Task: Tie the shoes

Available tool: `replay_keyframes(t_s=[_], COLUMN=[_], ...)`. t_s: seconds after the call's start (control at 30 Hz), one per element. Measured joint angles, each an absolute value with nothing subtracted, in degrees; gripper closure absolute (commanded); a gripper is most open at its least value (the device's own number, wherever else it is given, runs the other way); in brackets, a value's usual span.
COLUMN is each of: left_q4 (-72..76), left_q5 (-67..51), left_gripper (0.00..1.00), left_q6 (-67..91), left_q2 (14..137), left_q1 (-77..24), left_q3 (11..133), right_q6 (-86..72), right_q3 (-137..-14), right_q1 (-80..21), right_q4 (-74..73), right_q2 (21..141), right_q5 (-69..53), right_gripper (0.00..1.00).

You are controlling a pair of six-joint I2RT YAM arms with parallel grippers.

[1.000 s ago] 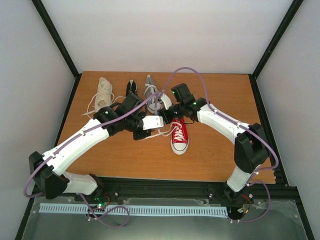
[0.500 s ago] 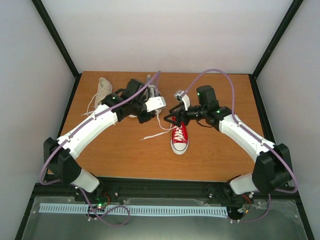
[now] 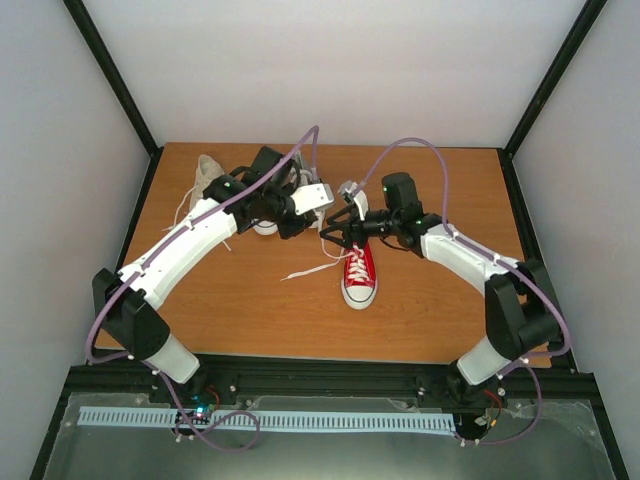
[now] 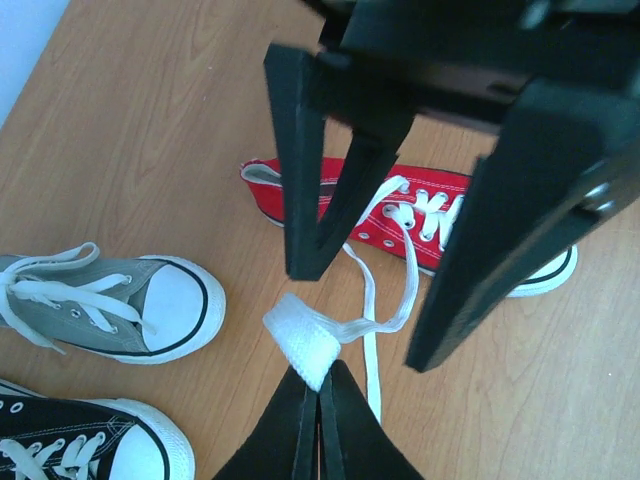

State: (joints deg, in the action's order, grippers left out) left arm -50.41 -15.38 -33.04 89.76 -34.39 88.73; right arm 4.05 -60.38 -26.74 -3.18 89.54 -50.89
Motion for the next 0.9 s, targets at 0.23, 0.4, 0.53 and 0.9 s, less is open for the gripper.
replay_keyframes(t_s=[0.23, 0.4, 0.53, 0.9], left_q4=[-51.9, -53.3, -53.8, -50.6], left_q5=[-17.1, -17.8, -18.9, -19.2], left_gripper=[0.99, 0.81, 0.27, 0.31], left_q6=[-33.0, -33.0, -32.1, -23.9], left_q2=[90.5, 90.5, 90.7, 102.2], left_q1=[-34.4, -34.4, -33.8, -32.3], left_q3=[89.6, 89.8, 90.2, 89.1], right_q6=[3.2, 1.8, -1.5, -15.5], right_q3=[-61.3, -61.7, -61.9, -62.3], right_q1=[-28.0, -28.1, -28.0, -27.9], right_q4=[0.7, 3.0, 3.7, 1.9], right_q2=[93.9, 94.7, 94.7, 102.1], right_q5=[-50.3, -48.8, -45.5, -27.0], right_gripper=[0.73, 0.97, 0.97, 0.97])
